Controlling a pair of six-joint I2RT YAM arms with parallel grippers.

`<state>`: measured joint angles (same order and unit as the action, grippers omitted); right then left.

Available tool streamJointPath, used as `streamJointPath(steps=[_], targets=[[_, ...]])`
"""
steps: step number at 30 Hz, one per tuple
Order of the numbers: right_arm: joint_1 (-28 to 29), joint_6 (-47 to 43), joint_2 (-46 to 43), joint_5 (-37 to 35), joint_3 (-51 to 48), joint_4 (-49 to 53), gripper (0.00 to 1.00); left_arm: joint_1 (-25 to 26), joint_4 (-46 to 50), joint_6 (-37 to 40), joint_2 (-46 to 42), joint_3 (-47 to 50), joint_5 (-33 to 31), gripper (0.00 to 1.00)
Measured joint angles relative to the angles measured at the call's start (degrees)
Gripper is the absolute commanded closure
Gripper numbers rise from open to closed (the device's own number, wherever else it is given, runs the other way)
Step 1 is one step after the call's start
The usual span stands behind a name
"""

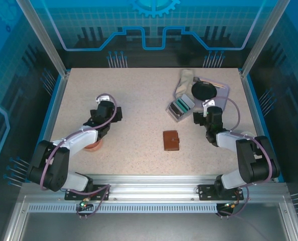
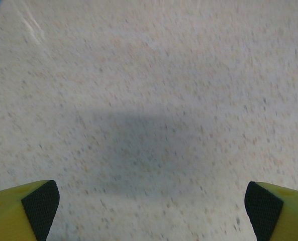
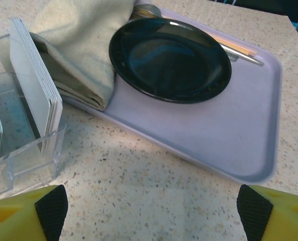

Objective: Put the credit cards into the card holder
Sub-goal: Reset both arms

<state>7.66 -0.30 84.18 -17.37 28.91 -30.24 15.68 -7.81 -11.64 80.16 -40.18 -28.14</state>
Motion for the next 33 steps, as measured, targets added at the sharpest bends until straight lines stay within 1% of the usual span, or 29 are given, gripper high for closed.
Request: streamJointPath(steps=[2, 5, 6, 7, 8, 13, 16, 19, 22, 24, 26, 28, 31, 33], targets=[[-0.9, 0.1, 0.0, 1.7, -2.0, -3.8, 0.09, -1.1, -1.9, 1.2, -1.1, 0.4, 0.2, 0.01], [-1.3, 0.2, 0.9, 2.9, -5.7, -10.0, 0.09, -1.7, -2.4, 2.1, -2.7, 1.0, 0.4, 0.01], [-1.3, 0.3, 1.3, 2.9, -6.1, -10.5, 0.08, -1.7, -2.4, 2.4, -3.2, 1.3, 0.4, 0.01], [-1.3, 0.3, 1.7, 2.9, -6.3, -10.8, 0.01, -1.7, -2.5, 2.6, -3.9, 1.8, 0.4, 0.01], [-1.4, 0.5, 1.9, 2.9, -6.3, -11.3, 0.00, -1.7, -2.5, 2.8, -4.6, 2.3, 0.3, 0.01], [-1.4, 0.7, 1.9, 3.1, -6.2, -12.9, 0.00, -1.7, -1.8, 3.1, -7.7, 4.8, -0.7, 0.01], [-1.4, 0.7, 1.9, 3.1, -6.2, -13.5, 0.00, -2.5, -5.9, 4.5, -9.2, 9.0, -0.3, 0.01], [-1.4, 0.7, 1.9, 3.1, -6.2, -13.9, 0.00, -4.7, -12.3, 6.1, -7.6, 13.6, 2.5, 0.01], [-1.4, 0.7, 1.9, 3.1, -6.2, -14.0, 0.00, -6.7, -18.5, 8.7, -3.8, 16.0, 5.1, 0.01], [-1.4, 0.7, 1.9, 3.1, -6.2, -14.0, 0.00, -8.4, -21.3, 9.7, -2.1, 16.3, 7.8, 0.01], [-1.4, 0.7, 1.9, 3.1, -6.2, -14.0, 0.00, -11.2, -23.2, 10.2, -0.4, 15.8, 11.2, 0.01], [-1.4, 0.7, 1.9, 3.1, -6.2, -14.0, 0.00, -13.0, -27.1, 10.6, 2.2, 15.7, 14.0, 0.01], [-1.4, 0.7, 1.9, 3.1, -6.2, -14.0, 0.00, -13.7, -31.1, 10.6, 6.0, 16.0, 17.4, 0.01], [-1.4, 0.7, 1.9, 3.1, -6.2, -14.0, 0.00, -14.0, -32.0, 10.6, 6.8, 16.1, 18.9, 0.01]])
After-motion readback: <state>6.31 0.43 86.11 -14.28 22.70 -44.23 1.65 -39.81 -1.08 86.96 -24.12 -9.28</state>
